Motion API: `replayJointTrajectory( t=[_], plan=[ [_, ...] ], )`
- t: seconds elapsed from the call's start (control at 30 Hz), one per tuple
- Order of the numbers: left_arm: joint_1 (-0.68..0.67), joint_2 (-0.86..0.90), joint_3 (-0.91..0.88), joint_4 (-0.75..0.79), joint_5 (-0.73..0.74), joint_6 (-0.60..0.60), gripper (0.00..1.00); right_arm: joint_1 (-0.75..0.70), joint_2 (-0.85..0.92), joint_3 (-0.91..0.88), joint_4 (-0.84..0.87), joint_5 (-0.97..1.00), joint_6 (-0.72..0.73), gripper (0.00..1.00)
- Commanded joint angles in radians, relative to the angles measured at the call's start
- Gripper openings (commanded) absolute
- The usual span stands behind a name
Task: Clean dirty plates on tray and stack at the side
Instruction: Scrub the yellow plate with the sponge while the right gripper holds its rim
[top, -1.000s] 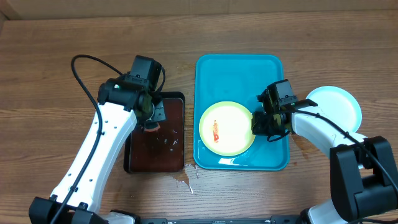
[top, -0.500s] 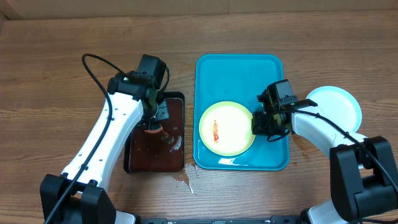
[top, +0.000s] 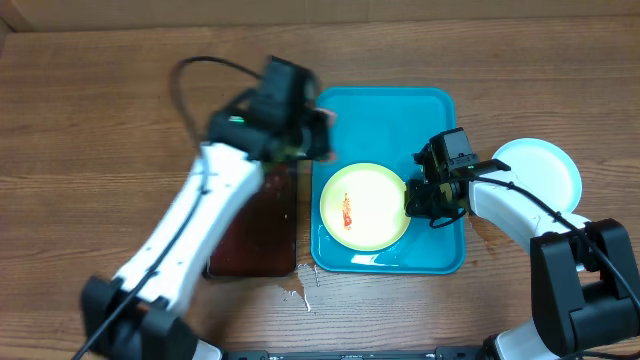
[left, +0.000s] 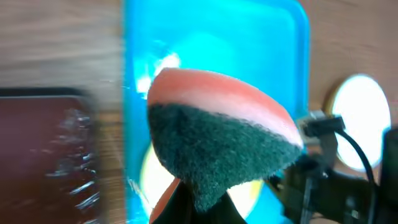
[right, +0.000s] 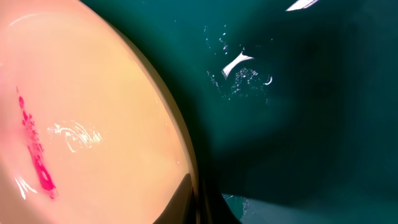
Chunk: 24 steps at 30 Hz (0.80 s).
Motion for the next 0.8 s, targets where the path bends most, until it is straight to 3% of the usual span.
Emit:
replayJointTrajectory(
  t=[0.0,0.27,0.5,0.67,0.77],
  plan=[
    [-0.107,0.143,-0.031,0.035,0.045,-0.048,0.04,0.005,0.005,-0.016,-0.008,0.006,-0.008,0.04],
    [-0.180,0.335,-0.031,0.074,0.071,-0.077,0.04,0.005,0.005,-0.016,-0.008,0.006,-0.008,0.04],
    [-0.158,0.378,-0.030,-0.006,-0.174,-0.110,0.04,0.005,0.005,-0.016,-0.008,0.006,-0.008,0.04],
    [-0.131,0.378,-0.027,-0.034,-0.263,-0.072,0.04,0.005,0.005,-0.016,-0.008,0.006,-0.008,0.04],
    [-0.128,0.378,-0.027,-0.014,-0.246,-0.026,0.04,0.005,0.005,-0.016,-0.008,0.006,-0.008,0.04]
  ],
)
